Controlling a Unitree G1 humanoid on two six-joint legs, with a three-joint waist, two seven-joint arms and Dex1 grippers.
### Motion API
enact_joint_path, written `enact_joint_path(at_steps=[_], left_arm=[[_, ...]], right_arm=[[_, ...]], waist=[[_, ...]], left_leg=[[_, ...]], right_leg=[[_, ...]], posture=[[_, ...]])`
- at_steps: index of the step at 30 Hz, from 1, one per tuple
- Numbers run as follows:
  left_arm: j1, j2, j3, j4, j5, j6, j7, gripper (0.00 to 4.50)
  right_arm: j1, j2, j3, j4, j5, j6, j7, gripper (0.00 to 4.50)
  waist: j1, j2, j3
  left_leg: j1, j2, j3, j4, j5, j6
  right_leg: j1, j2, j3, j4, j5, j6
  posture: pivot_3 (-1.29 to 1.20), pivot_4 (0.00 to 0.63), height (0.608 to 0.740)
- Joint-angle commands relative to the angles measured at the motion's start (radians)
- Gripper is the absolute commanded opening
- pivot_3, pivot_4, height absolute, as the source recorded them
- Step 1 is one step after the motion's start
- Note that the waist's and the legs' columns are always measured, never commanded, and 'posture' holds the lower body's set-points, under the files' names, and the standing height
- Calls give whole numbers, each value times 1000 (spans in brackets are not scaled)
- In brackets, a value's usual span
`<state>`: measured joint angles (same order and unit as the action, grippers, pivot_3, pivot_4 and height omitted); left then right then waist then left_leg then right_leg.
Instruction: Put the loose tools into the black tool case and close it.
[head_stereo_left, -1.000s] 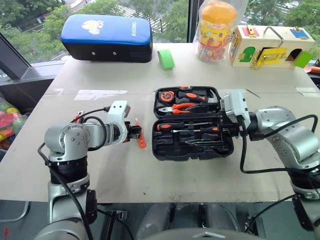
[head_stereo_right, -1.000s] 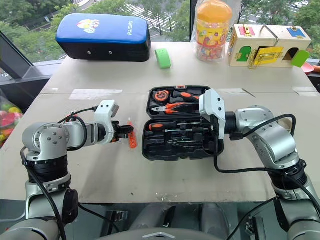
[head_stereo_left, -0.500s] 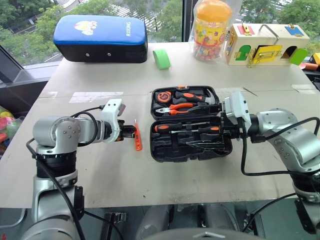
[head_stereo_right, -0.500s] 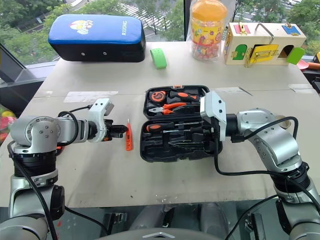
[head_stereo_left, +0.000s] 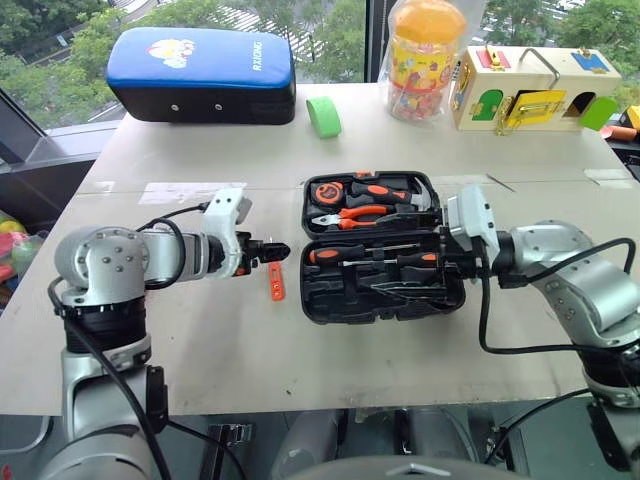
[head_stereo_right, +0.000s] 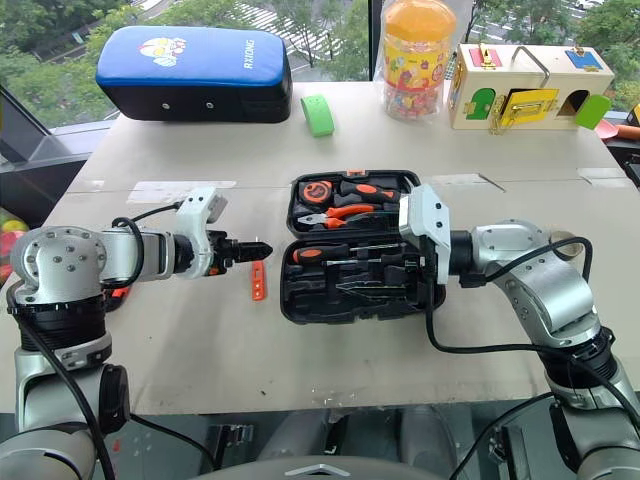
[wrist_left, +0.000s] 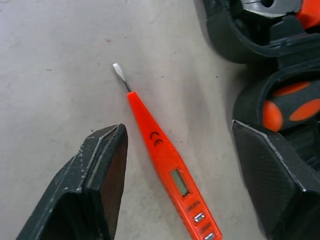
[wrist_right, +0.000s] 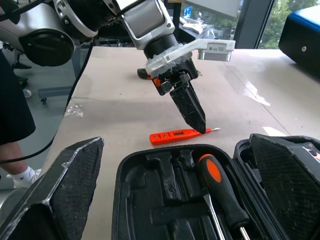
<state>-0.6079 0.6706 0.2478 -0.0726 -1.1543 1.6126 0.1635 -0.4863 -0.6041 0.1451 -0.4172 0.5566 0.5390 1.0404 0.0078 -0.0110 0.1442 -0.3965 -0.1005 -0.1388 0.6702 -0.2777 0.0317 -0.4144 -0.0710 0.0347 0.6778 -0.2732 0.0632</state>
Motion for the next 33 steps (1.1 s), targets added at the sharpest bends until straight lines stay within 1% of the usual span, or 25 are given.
enact_joint_path(at_steps=[1,7,8,9,10,11,12,13,17,20,23,24,25,30,33], left_arm=[[-14,11,-41,27,-139,2,108,3642],[-26,11,-124,84,-251,2,236,3642],[-26,6,-133,93,-259,2,249,3407],[-27,6,-143,99,-261,2,257,3264],[-27,5,-147,107,-267,2,265,2967],[-25,4,-151,115,-276,2,272,2448],[-22,7,-160,120,-284,2,276,2220],[-19,9,-168,123,-293,2,279,1683],[-14,10,-183,131,-313,2,288,1683],[-19,2,-185,147,-301,2,288,1683],[-13,8,-186,151,-289,2,278,946],[-9,14,-187,151,-287,2,272,397],[-5,23,-189,150,-286,2,264,20],[-2,72,-198,152,-275,2,219,20],[-18,98,-176,165,-260,2,192,20]], right_arm=[[1,11,-5,-34,3,-25,-10,4500],[9,27,-4,-38,-5,-29,-26,4500],[12,29,-4,-40,-6,-30,-29,4500],[15,30,-4,-42,-6,-31,-33,4500],[17,31,-4,-44,-6,-31,-35,4500],[20,31,-5,-47,-5,-32,-38,4500],[23,31,-6,-49,-4,-32,-41,4500],[26,30,-7,-51,-4,-32,-43,4500],[30,27,-10,-57,0,-31,-49,4500],[31,25,-13,-58,3,-30,-50,4500],[33,23,-16,-59,5,-27,-51,4500],[33,22,-17,-59,5,-27,-51,4500],[34,21,-17,-58,6,-28,-50,4500],[35,21,-17,-55,7,-28,-51,4500],[32,23,-14,-53,7,-27,-50,4500]], waist=[[0,0,0],[2,0,0],[3,0,0],[3,0,0],[4,0,0],[5,0,0],[5,0,0],[5,0,0],[5,0,0],[6,0,0],[7,0,-1],[8,1,-2],[8,1,-2],[6,3,-3],[5,3,-3]], left_leg=[[0,0,0,0,0,0],[0,0,0,0,0,0],[0,0,0,0,0,0],[0,0,0,0,0,0],[0,0,0,0,0,0],[0,0,0,0,0,0],[0,0,0,0,0,0],[0,0,0,0,0,0],[0,0,0,1,0,0],[0,0,0,1,0,0],[0,0,0,1,0,0],[0,-1,0,1,0,0],[1,-1,0,1,0,0],[2,-1,1,1,0,0],[2,-1,1,0,0,0]], right_leg=[[0,0,0,0,0,0],[0,0,0,0,0,0],[0,0,0,0,0,0],[0,0,0,0,0,0],[0,0,0,0,0,0],[0,0,0,0,0,0],[0,0,0,0,0,0],[0,0,0,0,0,0],[0,0,0,0,0,0],[0,0,0,0,0,0],[0,0,0,0,0,0],[0,0,0,0,0,0],[1,-1,0,0,0,0],[1,0,1,0,0,0],[1,0,1,0,0,0]], posture=[[0,150,735],[0,150,735],[0,150,735],[0,150,735],[0,150,735],[0,150,735],[0,150,735],[0,150,735],[0,150,735],[0,150,735],[0,150,735],[0,150,735],[0,150,735],[0,150,735],[0,150,735]])
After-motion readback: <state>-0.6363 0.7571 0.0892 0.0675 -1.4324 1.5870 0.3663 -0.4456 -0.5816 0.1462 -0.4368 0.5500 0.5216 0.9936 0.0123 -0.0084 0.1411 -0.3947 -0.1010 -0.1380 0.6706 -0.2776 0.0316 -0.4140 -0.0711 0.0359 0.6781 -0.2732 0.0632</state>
